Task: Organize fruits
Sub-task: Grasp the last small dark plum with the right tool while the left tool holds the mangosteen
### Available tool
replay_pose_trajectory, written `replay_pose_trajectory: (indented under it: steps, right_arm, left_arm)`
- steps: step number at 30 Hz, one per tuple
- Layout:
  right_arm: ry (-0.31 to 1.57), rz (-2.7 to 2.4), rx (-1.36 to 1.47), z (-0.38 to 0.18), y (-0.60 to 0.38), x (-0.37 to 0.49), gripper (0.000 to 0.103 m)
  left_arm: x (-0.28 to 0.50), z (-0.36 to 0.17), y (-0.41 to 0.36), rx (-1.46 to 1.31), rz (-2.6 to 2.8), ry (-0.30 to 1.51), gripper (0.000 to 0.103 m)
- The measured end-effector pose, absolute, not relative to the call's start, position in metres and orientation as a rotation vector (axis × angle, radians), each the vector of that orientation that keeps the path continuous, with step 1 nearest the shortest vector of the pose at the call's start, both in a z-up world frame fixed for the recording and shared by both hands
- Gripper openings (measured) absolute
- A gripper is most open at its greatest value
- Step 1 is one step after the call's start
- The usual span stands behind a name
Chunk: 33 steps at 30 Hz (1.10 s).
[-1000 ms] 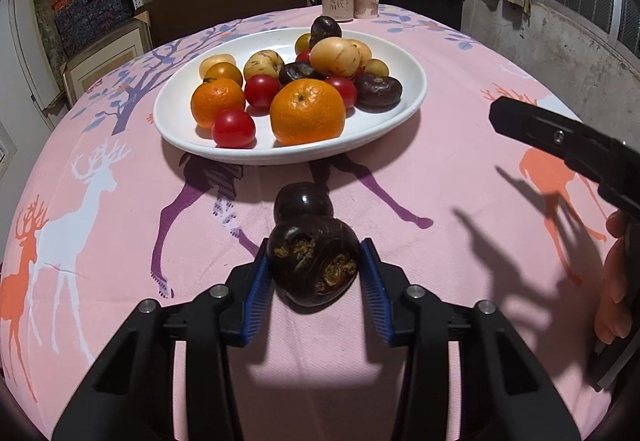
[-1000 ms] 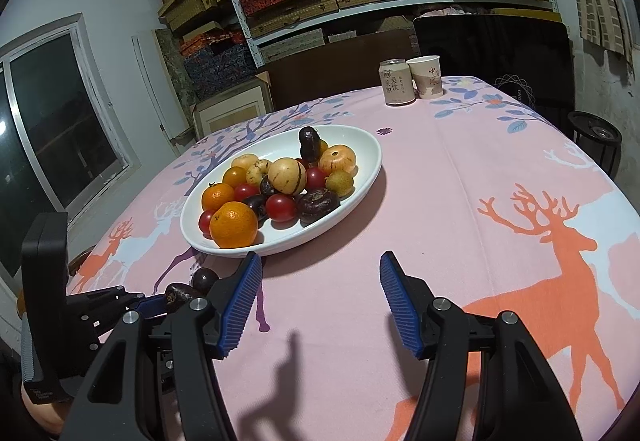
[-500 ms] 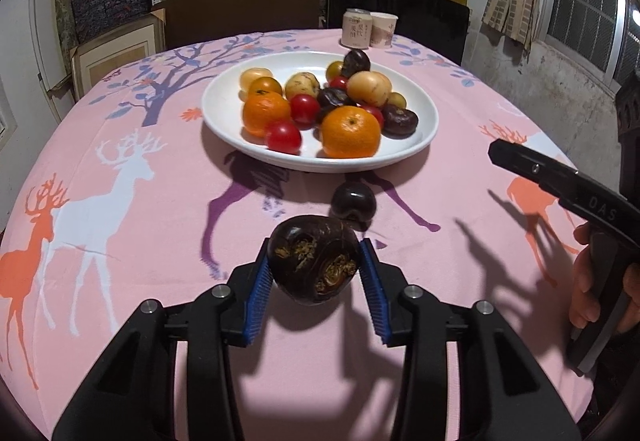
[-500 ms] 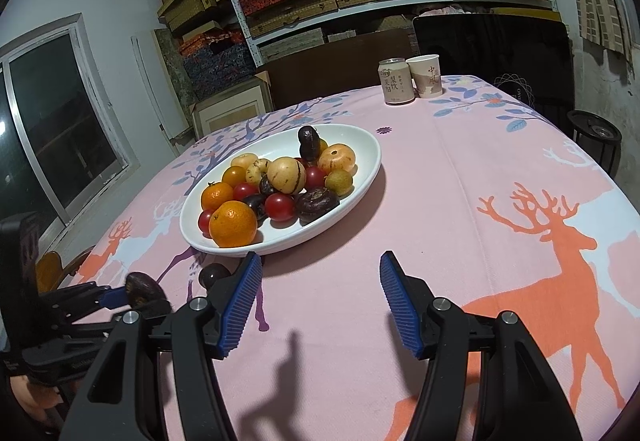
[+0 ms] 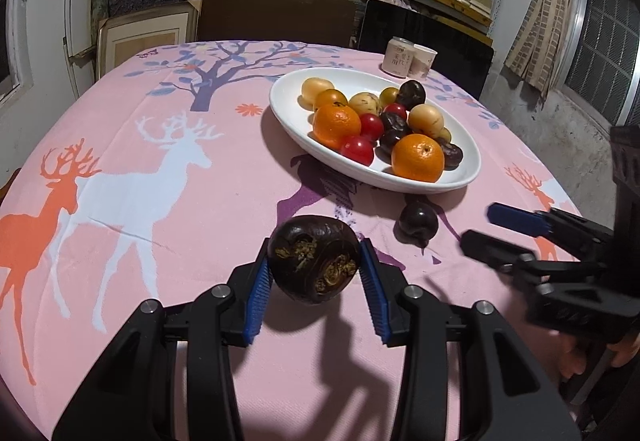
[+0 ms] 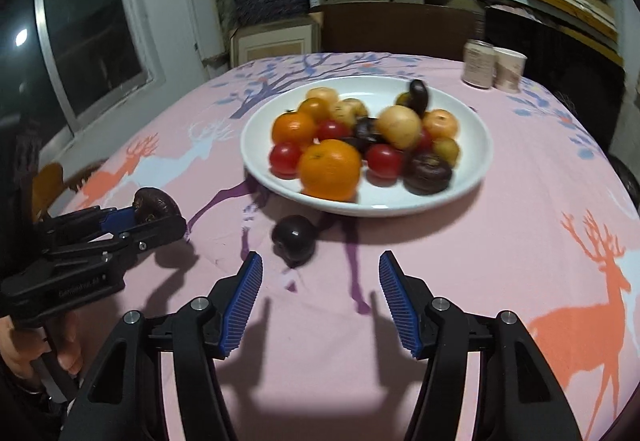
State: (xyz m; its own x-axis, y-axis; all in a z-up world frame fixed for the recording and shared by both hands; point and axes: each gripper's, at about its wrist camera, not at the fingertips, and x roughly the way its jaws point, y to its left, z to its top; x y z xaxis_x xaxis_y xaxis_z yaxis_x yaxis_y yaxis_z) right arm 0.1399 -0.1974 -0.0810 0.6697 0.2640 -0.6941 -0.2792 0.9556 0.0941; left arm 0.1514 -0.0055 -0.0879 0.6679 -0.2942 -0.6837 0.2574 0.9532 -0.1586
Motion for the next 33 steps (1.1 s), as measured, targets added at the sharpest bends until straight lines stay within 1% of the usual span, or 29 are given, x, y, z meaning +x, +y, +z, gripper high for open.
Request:
replay_pose_trajectory:
  steps: [3, 6, 11, 14, 15, 16, 18, 33]
  right_arm:
    - [0.799, 0.304, -0.096, -0.087, -0.172, 0.152, 0.056]
    - [0.809, 0.284, -0.117, -0.09, -0.161, 0.159, 0.055]
    - [0.841, 0.26, -0.075, -0.096, -0.163, 0.171, 0.055]
    - [0.865, 0.267, -0.062, -0.1, -0.159, 0.177, 0.045]
    - [0.869, 0.266, -0.067, -0.1, -0.157, 0.178, 0.039]
    - [0.878, 0.26, -0.075, -0.102, -0.155, 0.18, 0.035]
    - [0.878, 0.249, -0.084, -0.102, -0.154, 0.181, 0.033]
    - [0.881, 0.266, -0.081, -0.102, -0.157, 0.174, 0.032]
  left_arm:
    - [0.151, -0.087, -0.004, -0.059, -0.32, 0.775, 0.041]
    - [0.151, -0.087, -0.003, -0.07, -0.33, 0.776, 0.041]
    - [0.153, -0.089, -0.003, -0.081, -0.34, 0.787, 0.041]
    - [0.153, -0.089, -0.004, -0.081, -0.339, 0.783, 0.041]
    - [0.153, -0.09, -0.004, -0.081, -0.338, 0.783, 0.041]
    - [0.154, -0.09, -0.004, -0.082, -0.337, 0.785, 0.041]
    - [0.155, -0.091, -0.003, -0.085, -0.335, 0.79, 0.041]
    - [0.154, -0.092, -0.003, -0.085, -0.336, 0.792, 0.041]
